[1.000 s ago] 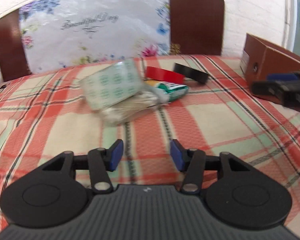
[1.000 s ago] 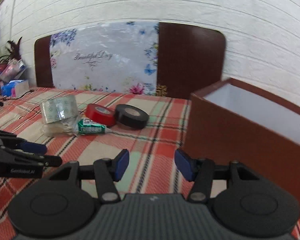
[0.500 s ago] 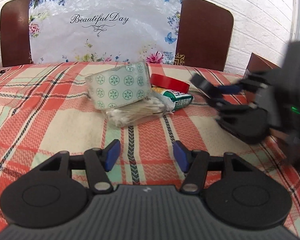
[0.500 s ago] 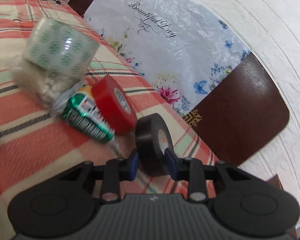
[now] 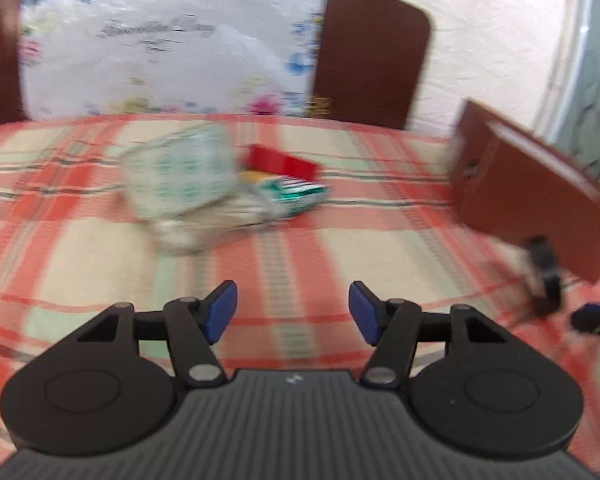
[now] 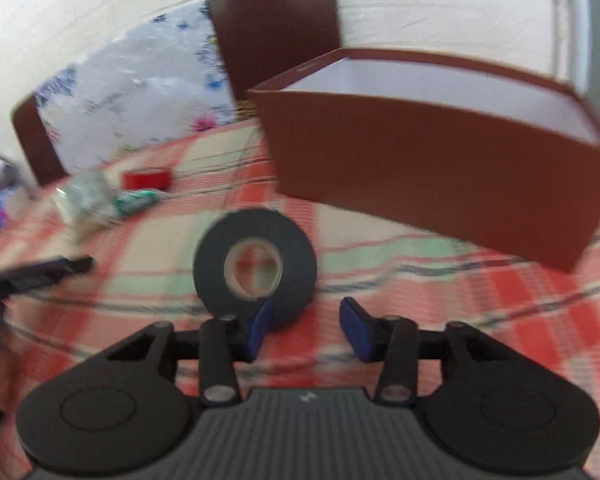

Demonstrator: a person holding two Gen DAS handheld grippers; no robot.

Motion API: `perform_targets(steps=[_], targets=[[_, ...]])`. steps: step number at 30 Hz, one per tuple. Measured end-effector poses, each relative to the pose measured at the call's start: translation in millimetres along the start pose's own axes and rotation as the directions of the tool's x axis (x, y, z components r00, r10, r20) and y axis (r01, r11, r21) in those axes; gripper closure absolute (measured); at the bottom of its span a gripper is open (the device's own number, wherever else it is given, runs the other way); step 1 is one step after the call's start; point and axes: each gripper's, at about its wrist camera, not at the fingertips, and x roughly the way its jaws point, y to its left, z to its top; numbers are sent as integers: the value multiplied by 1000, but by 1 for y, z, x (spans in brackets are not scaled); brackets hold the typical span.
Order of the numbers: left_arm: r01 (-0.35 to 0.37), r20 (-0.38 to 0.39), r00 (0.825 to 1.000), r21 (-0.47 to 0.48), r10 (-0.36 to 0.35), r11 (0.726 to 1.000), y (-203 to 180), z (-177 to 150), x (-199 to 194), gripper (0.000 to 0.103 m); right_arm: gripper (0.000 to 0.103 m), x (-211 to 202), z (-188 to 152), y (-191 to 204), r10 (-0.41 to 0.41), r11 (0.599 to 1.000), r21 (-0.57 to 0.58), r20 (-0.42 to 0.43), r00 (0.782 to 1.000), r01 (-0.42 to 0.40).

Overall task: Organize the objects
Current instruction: 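Grasp the black tape roll by its rim with the right gripper, then lower the black tape roll into the brown box and open the right gripper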

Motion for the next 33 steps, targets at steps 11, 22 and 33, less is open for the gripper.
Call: perform_targets(steps=[11,22,33], targets=[[241,-217,947,-18,-239,970,-100,38,58,40,49,-9,-13,15,-10,986,-168,60,998,20],[157,-323,937,51,-132,986,-118,41,99,68,24,44,11,42,36,952,-303,18,999,-29],[285,-61,958,116,-280,951,-144,75,23,73,22,10,19,62,-17,944,-309,314,949,119]])
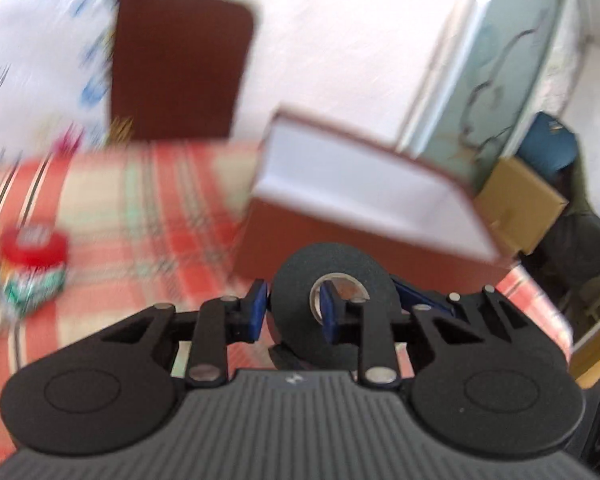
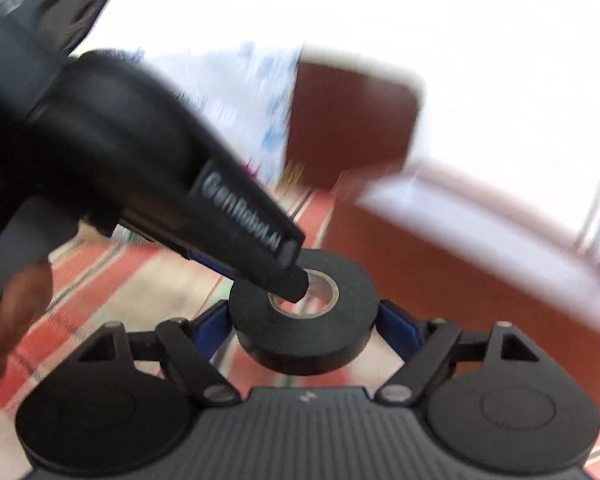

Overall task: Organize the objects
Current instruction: 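Lower the black tape roll into the brown box and open the right gripper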

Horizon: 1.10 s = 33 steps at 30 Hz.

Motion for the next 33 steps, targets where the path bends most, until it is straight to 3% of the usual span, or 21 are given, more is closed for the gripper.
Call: perform_targets(steps=[4,8,11,13,15,16,22,24,28,33], targets=[[77,41,996,75,-80,994,-40,30,20,73,22,-20,14,-28,-159,987,17,109,981,158],[140,3,990,100,-141,985,-75,49,65,73,22,-18,16,-70,-281,960,21,111,953,280],[144,-54,989,125,-138,982,-97,54,106,71,22,-5,11,-106,-336,942,51,62,940,333],[96,-78,993,154,-85,983,-108,54,125,64,21,12,3,-123,-375,927,37,11,927,374],[53,-72,997,159,-42,986,-106,52,126,64,9,15,-4,-130,-430,903,44,35,902,428],[60,-65,997,152,-51,987,-103,50,121,64,10,13,-5,-131,-452,892,48,35,891,450],[47,24,998,164,-51,985,-77,28,53,59,12,-35,-23,-110,-425,897,170,87,901,407],[37,39,998,178,-45,983,-66,18,34,56,13,-51,-32,-98,-386,908,213,84,919,362],[-36,9,999,171,35,985,-36,0,21,55,16,-52,-45,-61,-211,956,211,11,977,205],[-191,-73,978,65,195,979,31,-40,7,55,26,-25,-52,-31,-55,983,167,-122,991,75]])
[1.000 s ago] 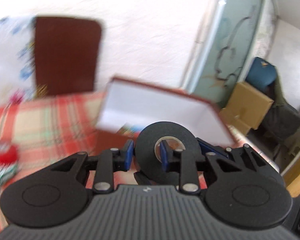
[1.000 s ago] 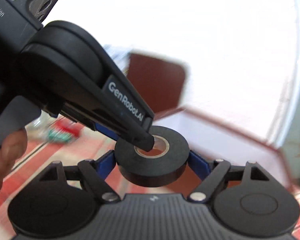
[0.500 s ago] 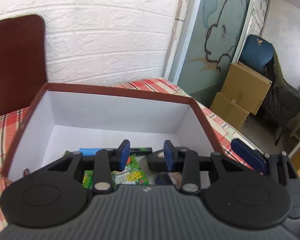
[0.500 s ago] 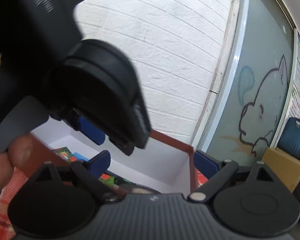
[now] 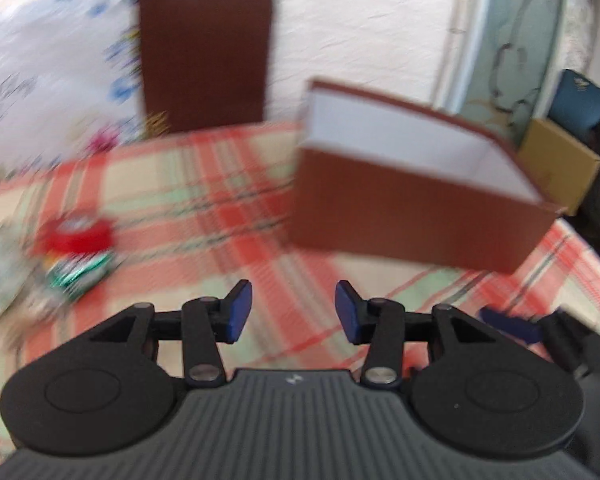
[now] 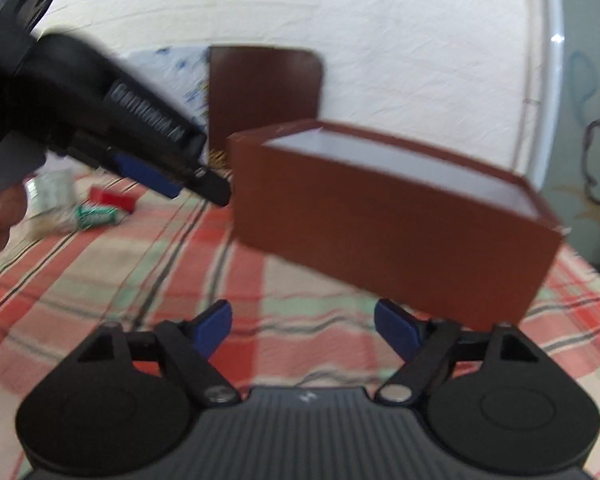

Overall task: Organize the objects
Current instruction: 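Lower the black tape roll into the brown box and open the right gripper, then grasp the red tape roll with the right gripper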

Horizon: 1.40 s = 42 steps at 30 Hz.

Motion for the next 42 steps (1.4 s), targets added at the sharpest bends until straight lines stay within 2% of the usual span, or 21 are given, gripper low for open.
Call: perform_targets(steps=[3,5,6,7,8,9,12,14,16,18,20,22,24,26,27,29,34,36,40,41,42], targets=[[-138,-28,990,-47,137,989,48,-31,-3,55,36,9,3,18,38,998,-56,-40,999,-40],[-229,-44,973,-117,225,966,90,-46,-9,55,42,20,5,30,78,994,-70,-87,993,-84],[-263,-13,964,-142,264,954,108,-52,-17,54,46,26,5,36,103,990,-82,-114,988,-113],[-324,4,945,-153,328,934,122,-57,-23,52,47,29,8,41,126,986,-94,-133,983,-140],[-402,7,913,-164,408,901,136,-62,-27,45,47,33,11,49,149,981,-106,-143,979,-165],[-438,21,893,-193,450,878,151,-68,-32,34,47,35,15,57,174,974,-118,-145,974,-192],[-326,87,920,-375,383,868,185,-78,-48,33,47,52,27,79,247,950,-151,-170,954,-273],[-359,86,908,-342,409,868,177,-75,-42,33,47,69,42,97,270,943,-155,-167,948,-295],[-397,84,898,-270,432,877,164,-72,-34,32,42,86,73,108,303,945,-87,-131,944,-316],[-392,92,901,-248,424,886,160,-75,-34,32,28,107,103,117,364,931,18,-98,926,-364],[-375,98,905,-270,413,887,166,-79,-36,32,19,132,127,129,400,916,80,-87,913,-393],[-366,105,907,-285,409,886,169,-86,-42,32,19,161,141,145,421,906,116,-121,899,-408],[-366,105,907,-286,408,886,168,-87,-42,32,21,195,144,164,436,899,138,-207,876,-415],[-362,107,908,-291,406,886,168,-88,-43,32,27,216,135,178,391,920,117,-265,881,-373],[-358,109,909,-296,403,886,169,-88,-44,32,27,216,131,177,393,919,149,-251,885,-366],[-350,112,910,-303,398,886,171,-88,-44,32,27,204,125,170,392,917,181,-227,892,-356],[-337,118,914,-310,387,889,173,-87,-45,31,27,127,97,127,327,945,48,-128,936,-323],[-338,116,915,-308,387,890,173,-87,-44,30,27,93,75,102,303,953,8,-133,944,-304],[-361,92,915,-251,393,898,164,-83,-41,31,26,44,24,71,202,964,-130,-214,956,-233],[-365,82,917,-222,390,904,158,-80,-40,35,18,30,16,63,193,968,-128,-183,964,-218],[-343,71,929,-207,364,916,150,-77,-40,39,15,20,11,58,175,971,-131,-178,968,-200]])
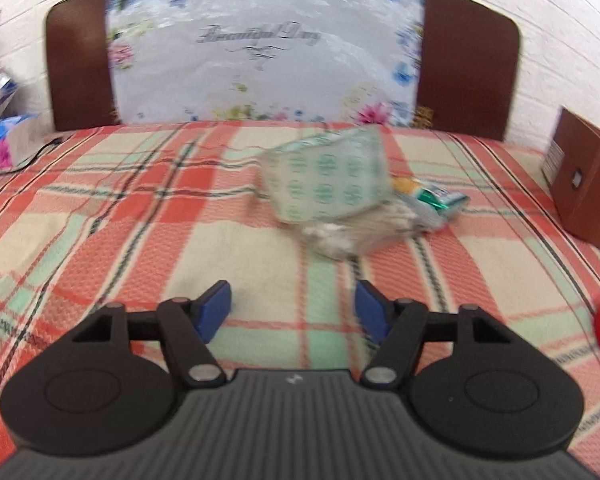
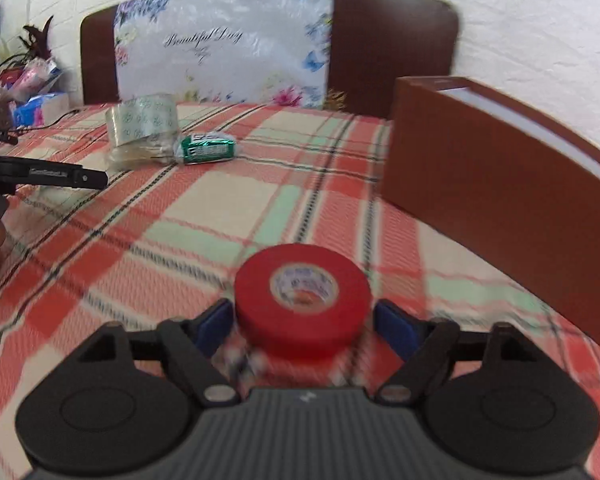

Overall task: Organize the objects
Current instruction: 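Grasp the red tape roll with the right gripper, then release the red tape roll into the brown box with the right gripper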

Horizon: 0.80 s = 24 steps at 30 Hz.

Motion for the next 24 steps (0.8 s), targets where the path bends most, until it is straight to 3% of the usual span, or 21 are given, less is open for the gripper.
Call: perform_targets(steps=[2,3,6,8,11,12,13,14,17,19,21,24], targets=[[141,-46,989,-45,-143,989,-18,7,-9,39,15,-10,-7,-2,-24,999,-22,14,1000,24],[219,-73,972,-58,-223,974,-30,11,-12,39,15,-13,-10,-3,-35,999,-31,21,999,35],[412,-146,898,-61,-416,909,-78,25,-18,39,16,-11,-8,-3,-27,999,-26,25,999,28],[484,-198,851,-62,-486,873,-109,30,-15,39,16,-8,-7,-2,-21,999,-34,27,999,22],[516,-372,784,-56,-497,855,-150,19,6,59,16,-2,-3,1,-15,998,-58,30,999,16],[512,-397,778,-46,-486,858,-158,14,11,63,17,1,-2,1,-10,998,-61,29,1000,12],[496,-377,804,-1,-460,868,-164,12,9,66,18,4,-2,1,2,998,-57,25,1000,-1],[488,-373,817,38,-440,872,-169,12,6,68,31,6,-1,-1,33,998,-51,15,999,-32],[486,-362,815,-1,-453,874,-166,25,2,71,31,4,-1,-2,49,998,-32,40,998,-48],[505,-306,819,-13,-485,863,-164,48,-6,71,31,-6,1,-2,25,999,-39,107,994,-21],[524,-229,831,17,-507,851,-173,73,-16,71,31,-18,10,-3,-27,997,-64,211,977,41],[533,-141,842,69,-520,843,-198,110,-19,71,31,-27,32,-13,-124,985,-74,348,929,159]])
